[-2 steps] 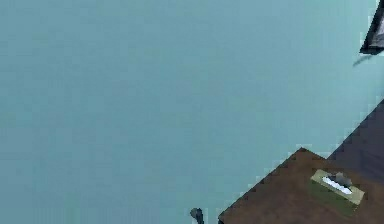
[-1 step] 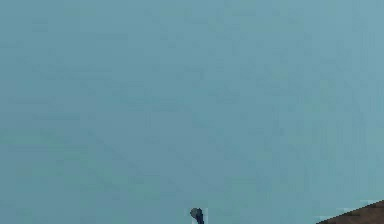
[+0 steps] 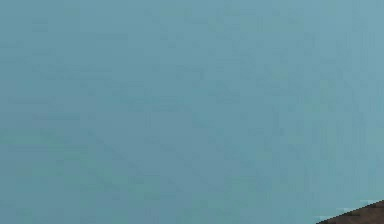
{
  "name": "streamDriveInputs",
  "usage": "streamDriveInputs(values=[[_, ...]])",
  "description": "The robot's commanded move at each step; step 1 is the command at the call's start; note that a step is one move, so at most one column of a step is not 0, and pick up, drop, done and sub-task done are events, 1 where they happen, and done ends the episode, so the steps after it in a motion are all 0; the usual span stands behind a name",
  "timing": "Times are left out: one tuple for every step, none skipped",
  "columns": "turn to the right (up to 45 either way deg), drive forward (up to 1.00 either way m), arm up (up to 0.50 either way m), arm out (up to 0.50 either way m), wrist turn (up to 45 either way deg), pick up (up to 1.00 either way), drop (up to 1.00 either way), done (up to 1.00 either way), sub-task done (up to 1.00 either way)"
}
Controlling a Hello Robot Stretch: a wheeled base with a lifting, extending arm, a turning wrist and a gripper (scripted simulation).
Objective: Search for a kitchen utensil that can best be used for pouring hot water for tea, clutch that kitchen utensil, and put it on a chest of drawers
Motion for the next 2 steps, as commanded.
streamDriveInputs(values=[[0.0,0.0,0.0,0.0,39.0,0.0,0.0,0.0,0.0],[0.0,0.0,-0.1,0.0,0.0,0.0,0.0,0.0,0.0]])
